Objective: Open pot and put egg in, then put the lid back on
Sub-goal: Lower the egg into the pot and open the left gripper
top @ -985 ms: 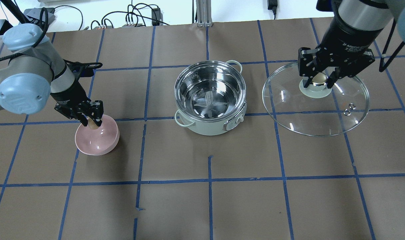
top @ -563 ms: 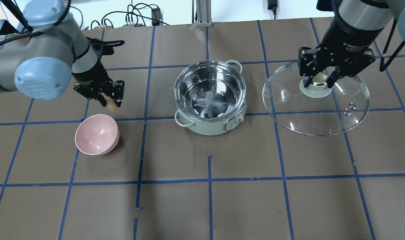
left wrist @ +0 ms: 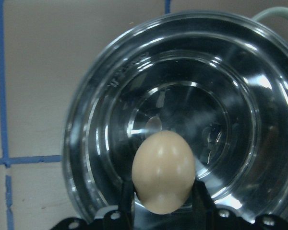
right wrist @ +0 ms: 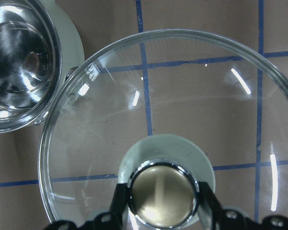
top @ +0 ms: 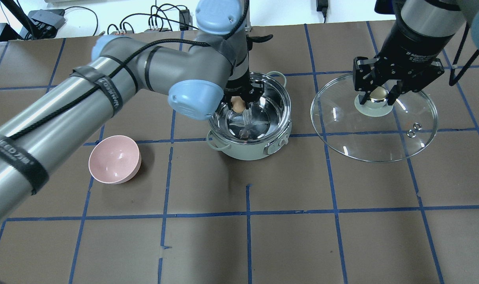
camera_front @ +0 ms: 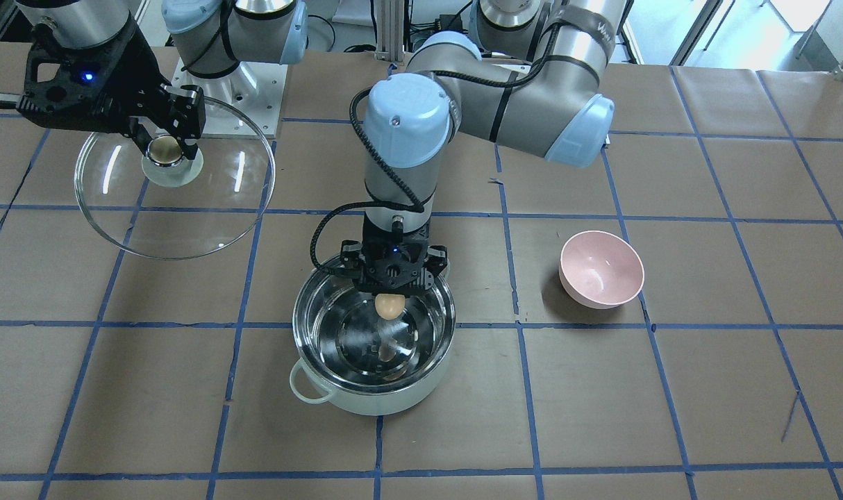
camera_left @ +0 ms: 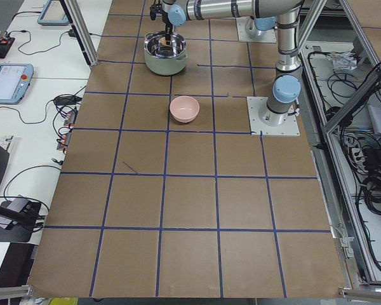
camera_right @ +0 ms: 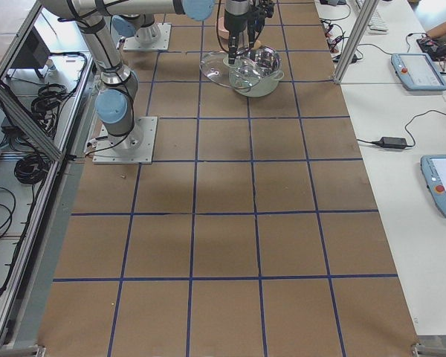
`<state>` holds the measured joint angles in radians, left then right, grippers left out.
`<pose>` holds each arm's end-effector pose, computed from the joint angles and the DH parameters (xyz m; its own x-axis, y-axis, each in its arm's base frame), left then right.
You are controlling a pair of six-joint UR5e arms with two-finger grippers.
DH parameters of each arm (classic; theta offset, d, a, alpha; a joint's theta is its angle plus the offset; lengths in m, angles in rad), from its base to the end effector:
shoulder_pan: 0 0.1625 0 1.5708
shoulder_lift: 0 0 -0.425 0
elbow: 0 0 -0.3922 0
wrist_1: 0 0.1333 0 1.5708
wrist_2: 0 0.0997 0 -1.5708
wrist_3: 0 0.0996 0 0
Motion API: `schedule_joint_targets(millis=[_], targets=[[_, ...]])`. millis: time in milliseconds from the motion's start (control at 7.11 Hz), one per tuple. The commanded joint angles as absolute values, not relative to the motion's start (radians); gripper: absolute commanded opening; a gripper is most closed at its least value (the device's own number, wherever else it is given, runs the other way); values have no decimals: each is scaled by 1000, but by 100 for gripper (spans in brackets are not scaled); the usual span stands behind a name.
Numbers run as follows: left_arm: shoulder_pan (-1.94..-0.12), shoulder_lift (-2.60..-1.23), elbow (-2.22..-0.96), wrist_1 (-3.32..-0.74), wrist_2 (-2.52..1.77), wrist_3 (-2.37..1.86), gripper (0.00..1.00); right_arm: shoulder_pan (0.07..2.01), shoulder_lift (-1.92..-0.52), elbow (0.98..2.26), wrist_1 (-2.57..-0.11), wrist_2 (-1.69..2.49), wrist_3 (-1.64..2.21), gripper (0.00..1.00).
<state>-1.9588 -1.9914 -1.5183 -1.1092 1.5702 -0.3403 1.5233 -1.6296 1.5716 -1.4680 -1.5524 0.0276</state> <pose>-0.3686 -0.5494 0.3195 -0.9983 0.0491 0.0317 0.0461 0.9951 -0.0878 0.1131 -0.4676 0.5056 -0.9970 0.0758 -0.0171 0.0750 0.9962 0.0453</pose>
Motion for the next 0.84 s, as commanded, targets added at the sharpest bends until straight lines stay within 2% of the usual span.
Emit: schedule_joint_targets(millis=[0,141,281,704], targets=[[-1976,-2045,-1516,-1080,1574,-338,13,1523,-1631,1572,-1468,-1552,29,24],[-1976,-2033,-1514,-1080,1578,-336,89,1523,-1632,1572,-1468,-1554,28,24],[-1970,-1990,-1511,-1112,1578,-299,98,1523,-1637,1572,-1468,-1554,28,24],[-1823,-1701,-1543,-1474,1578,-116,98,1529,-1638,1580,-1470,-1546,35,24]])
